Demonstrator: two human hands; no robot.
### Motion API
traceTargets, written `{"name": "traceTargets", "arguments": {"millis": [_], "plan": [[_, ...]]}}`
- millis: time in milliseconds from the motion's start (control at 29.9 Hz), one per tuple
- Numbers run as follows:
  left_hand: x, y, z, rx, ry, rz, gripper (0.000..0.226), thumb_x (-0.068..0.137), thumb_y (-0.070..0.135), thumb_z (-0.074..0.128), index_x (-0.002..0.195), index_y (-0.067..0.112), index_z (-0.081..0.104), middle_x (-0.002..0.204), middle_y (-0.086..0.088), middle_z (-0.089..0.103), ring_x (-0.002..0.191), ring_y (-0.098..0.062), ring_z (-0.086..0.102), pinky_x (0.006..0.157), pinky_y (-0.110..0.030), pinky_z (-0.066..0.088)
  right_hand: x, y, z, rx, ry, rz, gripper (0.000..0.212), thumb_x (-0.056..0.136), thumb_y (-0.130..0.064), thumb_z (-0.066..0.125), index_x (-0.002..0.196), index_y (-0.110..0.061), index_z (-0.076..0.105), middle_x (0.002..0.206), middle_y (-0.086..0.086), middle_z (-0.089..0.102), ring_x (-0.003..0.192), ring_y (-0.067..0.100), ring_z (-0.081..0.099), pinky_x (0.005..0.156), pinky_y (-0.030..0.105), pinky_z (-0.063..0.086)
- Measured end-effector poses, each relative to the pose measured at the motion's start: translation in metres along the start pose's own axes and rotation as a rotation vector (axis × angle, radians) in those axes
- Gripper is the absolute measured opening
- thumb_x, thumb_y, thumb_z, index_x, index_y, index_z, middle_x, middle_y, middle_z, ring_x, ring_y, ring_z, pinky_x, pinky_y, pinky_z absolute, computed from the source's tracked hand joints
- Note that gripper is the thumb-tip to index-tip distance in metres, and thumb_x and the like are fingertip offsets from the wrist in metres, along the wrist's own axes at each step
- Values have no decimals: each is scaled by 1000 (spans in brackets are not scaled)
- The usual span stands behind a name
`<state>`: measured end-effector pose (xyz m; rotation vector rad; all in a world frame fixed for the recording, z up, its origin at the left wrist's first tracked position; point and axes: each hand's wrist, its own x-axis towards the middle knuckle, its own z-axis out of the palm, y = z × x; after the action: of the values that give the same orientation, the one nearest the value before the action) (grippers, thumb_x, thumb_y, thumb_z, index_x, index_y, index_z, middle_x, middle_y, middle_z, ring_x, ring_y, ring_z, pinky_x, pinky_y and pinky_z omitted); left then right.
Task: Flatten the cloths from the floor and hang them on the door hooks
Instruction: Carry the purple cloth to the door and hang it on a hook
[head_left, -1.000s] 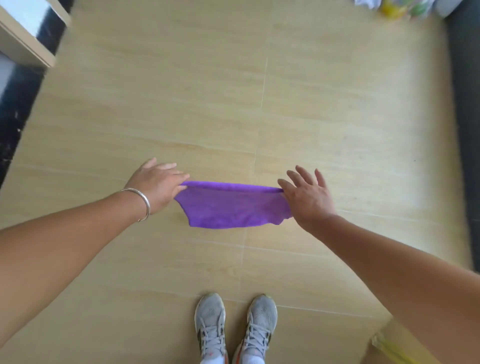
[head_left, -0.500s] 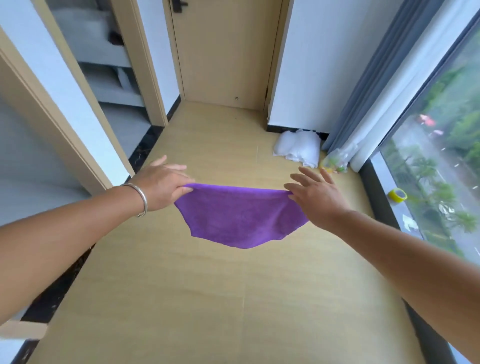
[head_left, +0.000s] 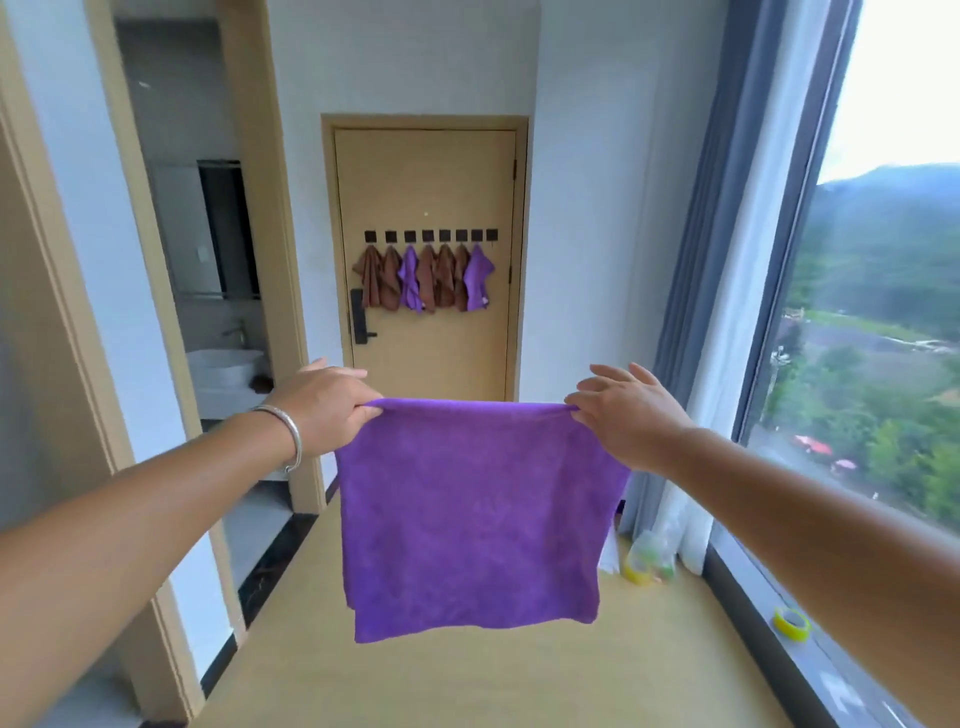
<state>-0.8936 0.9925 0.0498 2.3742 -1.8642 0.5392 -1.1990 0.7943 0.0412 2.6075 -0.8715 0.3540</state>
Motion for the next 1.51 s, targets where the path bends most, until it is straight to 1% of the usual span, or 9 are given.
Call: {"name": "traceTargets", "arguments": {"millis": [201, 335, 402, 469, 603, 770, 904, 1071, 1506], "plan": [[17, 1, -75, 100, 109, -24, 35, 100, 39, 34, 97, 32, 68, 122, -1, 62, 124, -18, 49, 110, -41, 28, 15, 29, -74, -69, 112, -5, 35, 103, -41, 31, 133, -39, 49, 143, -17, 45, 145, 11, 18, 118, 43, 11], [23, 9, -106, 67, 201, -31, 38, 99, 39, 36, 66, 32, 54, 98, 4, 64, 97, -24, 58, 88, -40, 44, 17, 44, -100, -77, 144, -29, 36, 103, -41, 29, 134, -39, 48, 141, -21, 46, 144, 9, 17, 117, 40, 10], [28, 14, -114, 62, 213, -24, 41, 99, 39, 36, 62, 30, 50, 77, 10, 55, 79, -17, 54, 69, -33, 40, 18, 49, -108, -91, 156, -48, 37, 103, -41, 29, 135, -38, 47, 140, -22, 46, 144, 9, 17, 117, 39, 10], [32, 18, -119, 73, 219, -21, 41, 99, 39, 36, 63, 29, 52, 72, 9, 52, 72, -13, 51, 62, -30, 35, 19, 55, -113, -109, 170, -57, 36, 103, -40, 31, 135, -38, 47, 139, -23, 46, 144, 8, 17, 117, 39, 11], [37, 21, -123, 84, 245, -14, 37, 99, 41, 39, 72, 29, 62, 97, 5, 65, 92, -22, 59, 79, -37, 48, 18, 67, -115, -122, 201, -61, 33, 102, -39, 37, 134, -40, 48, 139, -23, 46, 144, 8, 18, 117, 39, 12], [45, 28, -123, 62, 256, 14, 41, 99, 41, 38, 61, 31, 52, 73, 13, 56, 73, -13, 55, 66, -29, 42, 19, 79, -112, -61, 233, -55, 31, 101, -39, 42, 130, -40, 51, 137, -22, 49, 143, 8, 22, 117, 39, 13], [50, 33, -114, 83, 250, -9, 39, 99, 39, 39, 64, 31, 54, 79, 13, 61, 77, -15, 57, 73, -35, 47, 24, 83, -103, -82, 233, -52, 31, 101, -38, 43, 131, -38, 51, 138, -19, 50, 143, 10, 24, 117, 40, 16], [69, 24, -94, 85, 257, -19, 40, 100, 36, 39, 63, 28, 53, 68, 8, 58, 67, -11, 53, 55, -23, 29, 49, 79, -85, -30, 263, -19, 30, 102, -38, 41, 127, -37, 55, 136, -16, 53, 141, 12, 28, 117, 41, 18], [199, -108, -6, 75, 279, 11, 37, 97, 40, 36, 68, 29, 57, 71, 12, 55, 72, -10, 51, 65, -29, 38, 212, 54, -9, -44, 221, 7, 32, 103, -39, 35, 129, -37, 54, 136, -15, 53, 140, 13, 30, 115, 41, 18]]}}
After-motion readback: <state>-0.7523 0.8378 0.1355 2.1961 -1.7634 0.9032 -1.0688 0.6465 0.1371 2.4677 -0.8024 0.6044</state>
